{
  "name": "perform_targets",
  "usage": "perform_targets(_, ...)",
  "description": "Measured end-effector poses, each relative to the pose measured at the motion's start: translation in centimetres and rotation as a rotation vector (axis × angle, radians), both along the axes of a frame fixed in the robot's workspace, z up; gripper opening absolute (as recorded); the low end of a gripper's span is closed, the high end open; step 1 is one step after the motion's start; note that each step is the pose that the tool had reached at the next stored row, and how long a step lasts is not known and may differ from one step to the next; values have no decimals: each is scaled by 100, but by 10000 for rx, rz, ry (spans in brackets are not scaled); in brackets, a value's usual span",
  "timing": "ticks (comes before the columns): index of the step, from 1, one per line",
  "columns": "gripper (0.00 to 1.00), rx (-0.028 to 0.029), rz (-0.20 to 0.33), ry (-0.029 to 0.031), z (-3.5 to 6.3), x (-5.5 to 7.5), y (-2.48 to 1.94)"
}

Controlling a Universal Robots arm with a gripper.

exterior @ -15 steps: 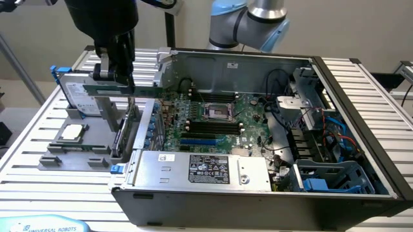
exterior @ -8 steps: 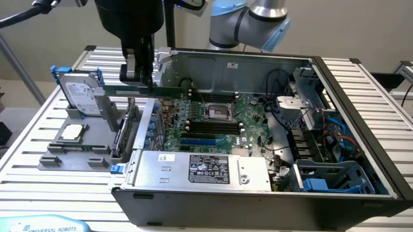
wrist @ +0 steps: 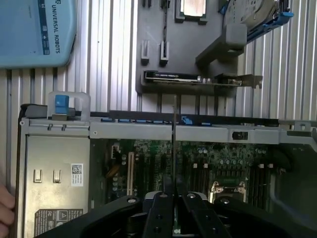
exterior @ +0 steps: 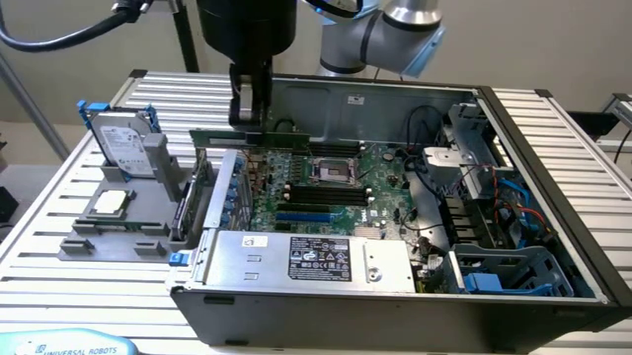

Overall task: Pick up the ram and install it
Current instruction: 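Pick up the ram and move it above insertion slot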

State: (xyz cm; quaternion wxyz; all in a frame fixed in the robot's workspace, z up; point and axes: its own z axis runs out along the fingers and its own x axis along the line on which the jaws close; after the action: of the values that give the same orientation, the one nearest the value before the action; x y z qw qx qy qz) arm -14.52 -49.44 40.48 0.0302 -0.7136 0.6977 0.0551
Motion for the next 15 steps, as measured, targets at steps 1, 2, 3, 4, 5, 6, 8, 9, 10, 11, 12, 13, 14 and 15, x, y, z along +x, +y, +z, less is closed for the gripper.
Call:
perform_targets(1, 13, 0, 1, 7, 0, 45, 4)
perform_targets(2, 13, -1, 1, 14, -1, 90, 9)
perform_targets(3, 13, 0, 0, 21, -2, 139, 17)
perform_targets(4, 13, -1, 0, 28, -4, 181, 26)
perform_targets(5, 13, -2, 1, 35, -7, 222, 37)
perform_targets(6, 13, 0, 1, 40, -13, 259, 51)
perform_targets(8, 13, -1, 1, 49, -30, 329, 87)
perform_targets(9, 13, -1, 0, 50, -44, 362, 115)
perform_targets(10, 13, -1, 0, 52, -61, 391, 145)
perform_targets(11, 13, -1, 0, 53, -79, 417, 177)
perform_targets(12, 13, -2, 1, 54, -96, 443, 209)
perform_targets(13, 13, -1, 1, 53, -115, 468, 242)
perform_targets(14, 13, -2, 1, 54, -132, 494, 276)
perform_targets(15, 13, -1, 0, 53, -152, 521, 312)
